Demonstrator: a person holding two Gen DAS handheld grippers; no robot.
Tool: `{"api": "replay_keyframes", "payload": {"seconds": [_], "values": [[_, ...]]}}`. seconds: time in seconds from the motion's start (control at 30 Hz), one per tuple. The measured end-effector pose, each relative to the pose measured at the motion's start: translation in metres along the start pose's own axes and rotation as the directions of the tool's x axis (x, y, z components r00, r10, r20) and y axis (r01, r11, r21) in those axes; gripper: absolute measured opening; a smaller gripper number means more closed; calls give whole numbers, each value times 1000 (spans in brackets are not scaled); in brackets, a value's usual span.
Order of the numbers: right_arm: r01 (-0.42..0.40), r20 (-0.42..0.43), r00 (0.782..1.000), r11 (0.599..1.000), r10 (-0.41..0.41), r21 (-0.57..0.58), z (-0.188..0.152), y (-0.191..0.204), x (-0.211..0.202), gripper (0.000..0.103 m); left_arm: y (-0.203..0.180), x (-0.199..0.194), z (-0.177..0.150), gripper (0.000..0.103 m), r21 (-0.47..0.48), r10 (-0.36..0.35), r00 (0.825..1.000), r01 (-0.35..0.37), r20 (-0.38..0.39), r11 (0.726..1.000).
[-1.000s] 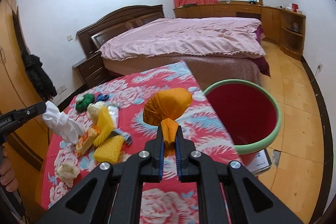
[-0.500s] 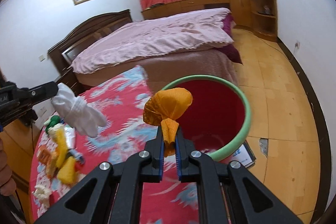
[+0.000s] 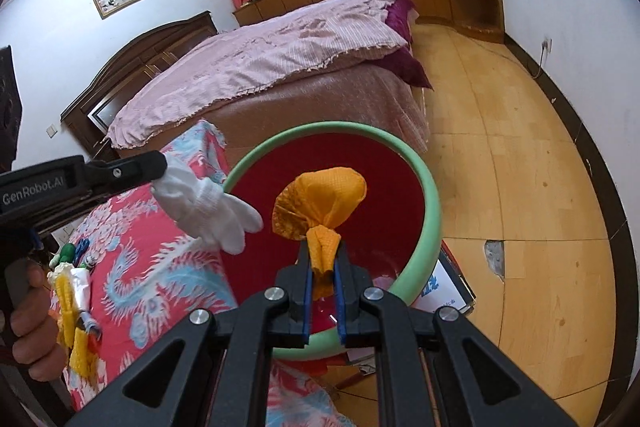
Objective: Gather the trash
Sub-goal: 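Carry both items over the red bucket and open both tools to drop them, then move both open tools back toward the items on the table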
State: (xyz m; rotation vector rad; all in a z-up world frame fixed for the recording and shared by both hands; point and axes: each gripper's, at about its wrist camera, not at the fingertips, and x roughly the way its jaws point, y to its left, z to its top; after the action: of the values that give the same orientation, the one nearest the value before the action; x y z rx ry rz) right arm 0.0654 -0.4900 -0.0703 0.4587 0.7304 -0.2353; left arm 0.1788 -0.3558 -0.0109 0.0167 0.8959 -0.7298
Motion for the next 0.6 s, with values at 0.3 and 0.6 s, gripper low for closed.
{"api": "replay_keyframes", "payload": {"seconds": [0.3, 0.6], "values": [[-51, -19, 999, 999, 51, -5, 8, 2, 9, 24, 20, 3, 2, 29, -67, 76, 997, -77, -14, 995], [-50, -35, 998, 999, 50, 20, 12, 3, 5, 54, 28, -37, 3, 30, -94, 104, 994, -101, 37, 990]]}}
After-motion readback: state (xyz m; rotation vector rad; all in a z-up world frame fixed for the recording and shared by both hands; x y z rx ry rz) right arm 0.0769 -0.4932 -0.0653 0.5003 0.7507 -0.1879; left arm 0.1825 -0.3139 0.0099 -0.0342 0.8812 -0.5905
